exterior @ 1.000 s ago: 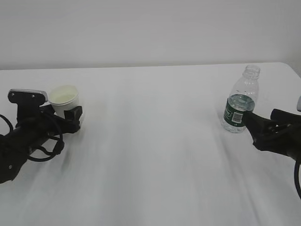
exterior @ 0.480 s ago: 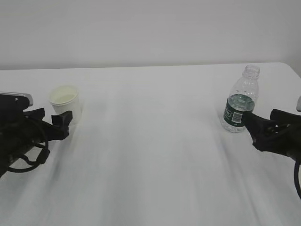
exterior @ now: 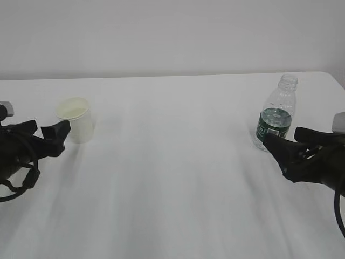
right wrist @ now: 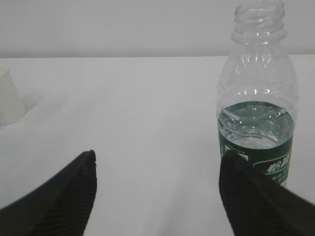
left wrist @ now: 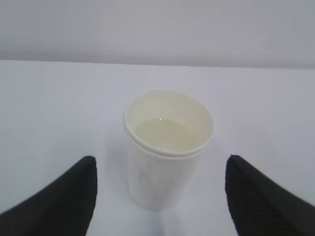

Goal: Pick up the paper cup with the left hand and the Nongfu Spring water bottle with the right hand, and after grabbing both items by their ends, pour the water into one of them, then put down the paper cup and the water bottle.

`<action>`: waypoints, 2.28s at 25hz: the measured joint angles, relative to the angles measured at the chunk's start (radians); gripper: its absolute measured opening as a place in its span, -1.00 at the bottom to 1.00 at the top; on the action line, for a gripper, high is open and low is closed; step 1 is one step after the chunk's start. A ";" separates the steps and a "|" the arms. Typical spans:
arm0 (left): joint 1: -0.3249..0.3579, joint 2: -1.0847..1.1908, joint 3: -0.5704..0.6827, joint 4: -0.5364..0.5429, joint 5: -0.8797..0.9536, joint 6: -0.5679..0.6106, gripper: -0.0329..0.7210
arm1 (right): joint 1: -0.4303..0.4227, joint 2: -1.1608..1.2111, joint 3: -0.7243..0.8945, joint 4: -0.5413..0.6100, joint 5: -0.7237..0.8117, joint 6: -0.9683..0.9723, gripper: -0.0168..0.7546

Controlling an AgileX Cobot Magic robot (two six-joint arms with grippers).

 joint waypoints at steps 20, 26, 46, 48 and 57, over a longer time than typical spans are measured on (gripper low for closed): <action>0.000 -0.251 0.007 0.133 0.000 -0.106 0.56 | 0.000 -0.124 0.004 -0.015 0.000 -0.008 0.57; 0.000 -0.255 0.007 0.136 0.008 -0.156 0.56 | 0.000 -0.125 0.004 0.039 0.000 -0.008 0.57; 0.000 -0.407 0.012 0.153 0.129 -0.209 0.48 | 0.000 -0.145 0.004 0.048 0.000 0.017 0.57; 0.000 -0.443 0.013 0.153 0.129 -0.209 0.48 | 0.000 -0.163 0.004 0.050 0.000 0.021 0.57; 0.000 -0.597 0.013 0.156 0.148 -0.209 0.48 | 0.000 -0.275 0.006 0.056 0.000 0.025 0.57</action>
